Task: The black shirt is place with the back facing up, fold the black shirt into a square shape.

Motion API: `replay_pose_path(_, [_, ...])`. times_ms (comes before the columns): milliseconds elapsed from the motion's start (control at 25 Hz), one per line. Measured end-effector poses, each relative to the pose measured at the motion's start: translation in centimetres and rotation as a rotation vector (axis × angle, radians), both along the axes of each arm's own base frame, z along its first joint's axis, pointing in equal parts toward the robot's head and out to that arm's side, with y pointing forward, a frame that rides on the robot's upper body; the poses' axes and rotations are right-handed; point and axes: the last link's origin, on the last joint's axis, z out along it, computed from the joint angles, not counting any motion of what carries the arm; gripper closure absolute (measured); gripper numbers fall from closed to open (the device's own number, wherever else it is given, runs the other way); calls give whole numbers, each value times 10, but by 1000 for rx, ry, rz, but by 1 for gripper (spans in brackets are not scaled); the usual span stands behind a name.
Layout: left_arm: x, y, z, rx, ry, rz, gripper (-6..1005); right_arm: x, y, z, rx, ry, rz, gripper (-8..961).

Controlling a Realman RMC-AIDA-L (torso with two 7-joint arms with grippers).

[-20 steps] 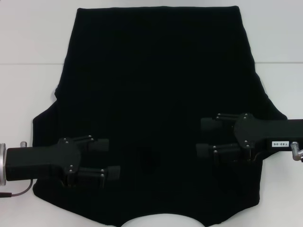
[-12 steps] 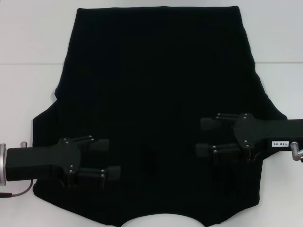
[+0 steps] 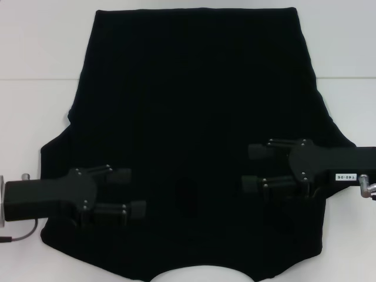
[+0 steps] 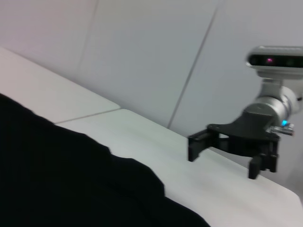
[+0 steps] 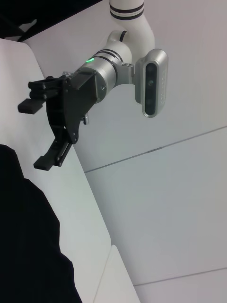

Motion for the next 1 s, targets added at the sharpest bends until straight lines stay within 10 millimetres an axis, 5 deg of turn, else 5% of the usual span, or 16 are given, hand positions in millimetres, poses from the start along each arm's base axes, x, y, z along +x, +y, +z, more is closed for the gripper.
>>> replay_pose_path(160, [-6,7,6,29,7,87,50,-2,1,-1,0,1,3,54])
replay_pose_path(200, [-19,19,15,64,17,253,50,-2,1,-1,0,2,4,54])
replay_pose_path(520, [-55,42,41,207,86,611,50,-6,3,-3,-2,9,0,55])
replay_pose_path(1000, [-80,52,42,210,240,865,50,-8,4,-4,-1,13,0,54])
